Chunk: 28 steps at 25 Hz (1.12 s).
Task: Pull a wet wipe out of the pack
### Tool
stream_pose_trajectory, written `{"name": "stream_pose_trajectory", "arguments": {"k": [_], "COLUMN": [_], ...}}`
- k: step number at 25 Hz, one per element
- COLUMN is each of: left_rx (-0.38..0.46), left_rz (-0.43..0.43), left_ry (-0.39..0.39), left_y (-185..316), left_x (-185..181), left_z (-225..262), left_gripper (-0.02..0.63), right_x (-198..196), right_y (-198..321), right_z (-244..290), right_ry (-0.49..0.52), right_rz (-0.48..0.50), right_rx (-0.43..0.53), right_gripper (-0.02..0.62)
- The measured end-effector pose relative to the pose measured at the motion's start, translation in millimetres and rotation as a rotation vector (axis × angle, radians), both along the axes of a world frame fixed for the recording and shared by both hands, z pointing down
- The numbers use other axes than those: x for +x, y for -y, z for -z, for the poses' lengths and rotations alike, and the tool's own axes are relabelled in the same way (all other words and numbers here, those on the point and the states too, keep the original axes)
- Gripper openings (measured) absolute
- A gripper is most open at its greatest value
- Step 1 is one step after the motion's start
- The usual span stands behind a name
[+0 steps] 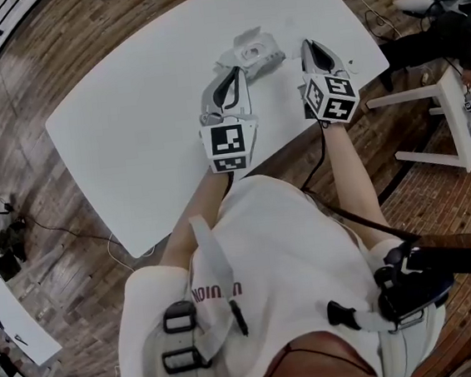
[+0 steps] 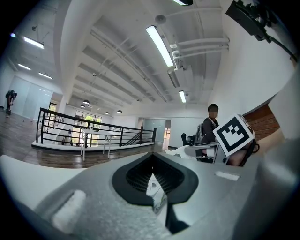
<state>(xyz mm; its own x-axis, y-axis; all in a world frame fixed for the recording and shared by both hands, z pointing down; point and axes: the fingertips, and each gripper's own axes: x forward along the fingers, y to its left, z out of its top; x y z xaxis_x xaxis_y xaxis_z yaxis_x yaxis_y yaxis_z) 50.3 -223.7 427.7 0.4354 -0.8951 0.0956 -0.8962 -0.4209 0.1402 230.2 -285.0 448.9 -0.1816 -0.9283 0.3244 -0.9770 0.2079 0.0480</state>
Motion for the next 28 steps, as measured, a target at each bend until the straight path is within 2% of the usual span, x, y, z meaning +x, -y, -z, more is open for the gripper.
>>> {"name": "stream_pose_trajectory", "arguments": {"k": [9, 28], "left_rx": [0.012, 0.003], "left_rz": [-0.019, -0.01], "left_ry": [0.009, 0.021], "left_y": [1.0, -1.6], "left_x": [3.5, -1.3], "left_z": [3.7, 2.4], "left_gripper": [0.003, 0.003], "right_x": [37.5, 41.6], "right_y": [-21.0, -76.6], "right_z": [-23.7, -122.6], "right_ry": [-0.011, -0.01], "right_rz": [-0.088, -0.133], "right_rx": [-0.051, -0.259], "right_gripper": [0.02, 0.02]}}
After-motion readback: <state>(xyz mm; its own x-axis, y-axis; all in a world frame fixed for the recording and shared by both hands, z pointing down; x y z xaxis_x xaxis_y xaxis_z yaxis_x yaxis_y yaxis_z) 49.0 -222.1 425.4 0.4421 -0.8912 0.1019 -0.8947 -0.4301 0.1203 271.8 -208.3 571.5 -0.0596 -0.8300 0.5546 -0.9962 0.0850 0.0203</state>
